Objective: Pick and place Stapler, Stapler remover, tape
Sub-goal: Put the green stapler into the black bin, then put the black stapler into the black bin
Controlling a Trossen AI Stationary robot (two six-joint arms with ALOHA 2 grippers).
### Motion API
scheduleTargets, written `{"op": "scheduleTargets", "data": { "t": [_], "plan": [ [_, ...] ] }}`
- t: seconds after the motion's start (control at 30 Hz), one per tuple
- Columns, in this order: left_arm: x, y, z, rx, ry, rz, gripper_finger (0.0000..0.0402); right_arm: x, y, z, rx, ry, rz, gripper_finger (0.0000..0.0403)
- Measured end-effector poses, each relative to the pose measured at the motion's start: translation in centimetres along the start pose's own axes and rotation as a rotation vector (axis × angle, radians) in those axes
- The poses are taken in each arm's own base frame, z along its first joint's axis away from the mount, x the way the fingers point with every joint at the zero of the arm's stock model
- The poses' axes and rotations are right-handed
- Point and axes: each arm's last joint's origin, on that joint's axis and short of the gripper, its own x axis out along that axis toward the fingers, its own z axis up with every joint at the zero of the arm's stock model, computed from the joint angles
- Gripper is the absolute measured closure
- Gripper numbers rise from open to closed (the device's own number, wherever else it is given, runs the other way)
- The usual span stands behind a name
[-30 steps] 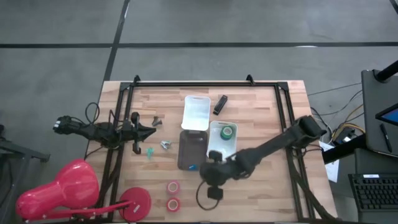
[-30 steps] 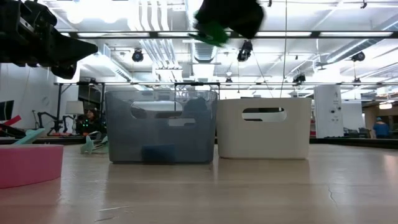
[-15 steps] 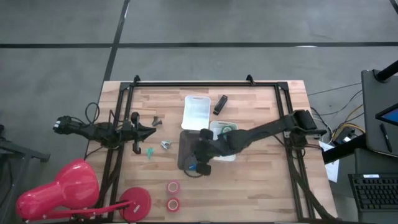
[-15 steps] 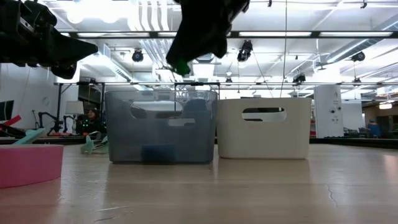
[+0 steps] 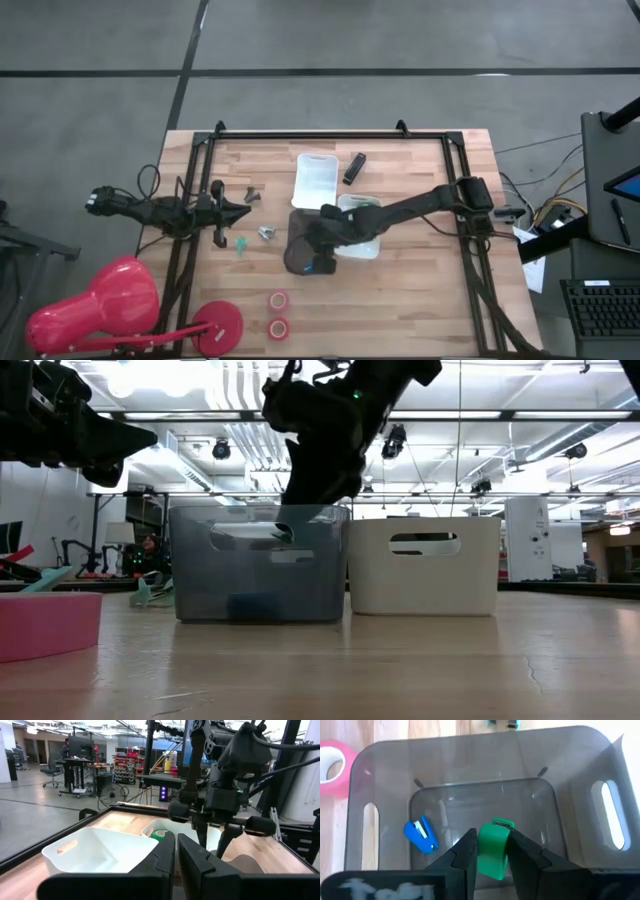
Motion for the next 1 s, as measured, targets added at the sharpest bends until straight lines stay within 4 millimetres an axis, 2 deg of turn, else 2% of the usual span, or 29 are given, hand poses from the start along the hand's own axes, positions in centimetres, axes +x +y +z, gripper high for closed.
{"op": "scheduleTargets", "data": {
  "t": [0.6,0.87,1.0],
  "plan": [
    [0.0,0.0,0.0,0.000,0.000,0.000,0.0378,0.1,-0.1,-0.4,0.022,0.027,-0.009,0.0296],
    [0.0,0.0,0.0,0.000,0.000,0.000,0.0378,0.1,0.0,-0.4,0.016,0.030,-0.010,0.0244],
    [0.0,0.0,0.0,0.000,0.000,0.000,0.0378,-1.0,0.1,-0.8,0.004,0.076,-0.019,0.0223]
  ]
}}
